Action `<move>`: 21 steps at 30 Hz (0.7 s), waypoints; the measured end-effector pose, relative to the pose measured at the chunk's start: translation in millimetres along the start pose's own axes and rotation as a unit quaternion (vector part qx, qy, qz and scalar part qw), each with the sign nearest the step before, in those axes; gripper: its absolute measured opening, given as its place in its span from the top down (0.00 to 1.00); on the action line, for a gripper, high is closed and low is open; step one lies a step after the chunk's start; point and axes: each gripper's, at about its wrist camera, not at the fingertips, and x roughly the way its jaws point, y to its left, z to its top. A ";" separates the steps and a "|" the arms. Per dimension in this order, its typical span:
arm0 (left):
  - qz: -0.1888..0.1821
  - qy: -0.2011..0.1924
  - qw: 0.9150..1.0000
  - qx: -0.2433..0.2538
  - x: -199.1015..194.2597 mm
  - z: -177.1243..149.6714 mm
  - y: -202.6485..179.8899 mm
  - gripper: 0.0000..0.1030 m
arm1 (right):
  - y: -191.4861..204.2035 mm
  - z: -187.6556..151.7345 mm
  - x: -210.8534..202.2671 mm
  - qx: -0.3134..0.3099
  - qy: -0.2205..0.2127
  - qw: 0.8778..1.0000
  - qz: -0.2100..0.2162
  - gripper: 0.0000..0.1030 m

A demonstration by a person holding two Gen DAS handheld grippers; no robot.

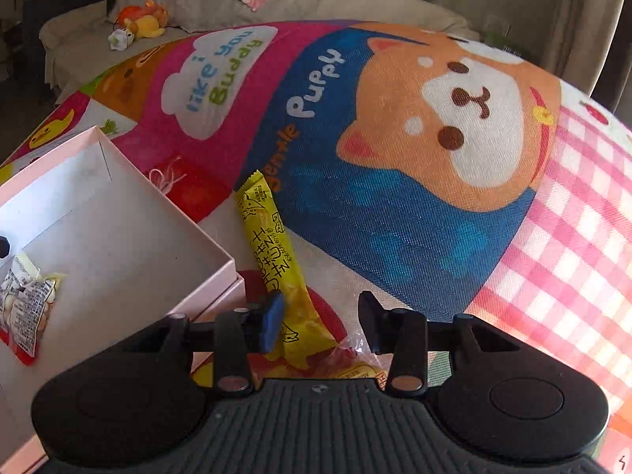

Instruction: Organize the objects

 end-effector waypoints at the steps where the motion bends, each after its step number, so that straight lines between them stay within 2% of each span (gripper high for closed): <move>1: 0.000 0.001 1.000 -0.001 0.1 0.1 0.3 0.86 | -0.9 -2.7 -0.4 -0.001 -0.002 1.000 0.009 0.60; 4: 0.004 0.002 1.000 -0.004 0.2 0.6 0.1 0.87 | 3.7 -6.2 1.9 -0.010 -0.006 1.000 0.019 0.61; 6: 0.009 0.002 1.000 -0.008 -0.5 0.6 1.3 0.87 | 6.4 -4.3 9.0 -0.006 0.000 1.000 0.003 0.62; 10: 0.014 0.004 1.000 -0.014 -3.9 -2.5 5.5 0.88 | 2.4 -6.1 6.6 0.031 0.005 0.999 -0.004 0.66; 13: 0.013 -0.001 1.000 -0.022 -6.8 -6.8 9.2 0.88 | 4.7 -18.0 -7.8 0.044 0.024 0.998 -0.029 0.72; 19: 0.006 -0.020 0.999 -0.034 -9.7 -14.3 12.5 0.87 | 13.7 -62.6 -52.5 0.090 0.055 0.992 -0.068 0.74; 21: 0.006 -0.025 0.999 -0.037 -9.6 -15.3 12.8 0.87 | 20.4 -73.5 -68.7 0.110 0.057 0.990 -0.061 0.75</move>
